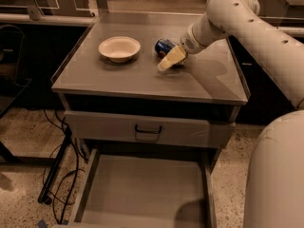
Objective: Place pepsi can into middle drawer
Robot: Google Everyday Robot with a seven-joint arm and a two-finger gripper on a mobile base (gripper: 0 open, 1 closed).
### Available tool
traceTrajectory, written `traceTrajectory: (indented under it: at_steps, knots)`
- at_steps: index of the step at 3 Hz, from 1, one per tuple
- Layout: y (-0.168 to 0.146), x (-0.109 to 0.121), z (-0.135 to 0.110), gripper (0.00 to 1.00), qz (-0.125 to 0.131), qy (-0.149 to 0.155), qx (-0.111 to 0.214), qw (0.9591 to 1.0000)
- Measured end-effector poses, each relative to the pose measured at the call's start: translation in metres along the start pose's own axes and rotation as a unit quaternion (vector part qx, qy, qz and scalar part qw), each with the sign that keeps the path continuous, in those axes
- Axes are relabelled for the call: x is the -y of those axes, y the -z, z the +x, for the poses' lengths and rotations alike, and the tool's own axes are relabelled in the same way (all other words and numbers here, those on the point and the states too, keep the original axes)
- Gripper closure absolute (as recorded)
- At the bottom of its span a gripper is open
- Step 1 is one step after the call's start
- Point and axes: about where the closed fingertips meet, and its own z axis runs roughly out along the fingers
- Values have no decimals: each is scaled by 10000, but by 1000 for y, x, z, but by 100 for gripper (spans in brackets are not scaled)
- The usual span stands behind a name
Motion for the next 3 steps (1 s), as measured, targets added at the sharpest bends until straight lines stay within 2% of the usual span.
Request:
traceTrajectory:
  at_steps: [1, 3]
  knots:
    - [0, 0, 0, 18, -1, 0, 0, 10000]
    - [0, 0, 0, 64, -1, 0, 0, 10000]
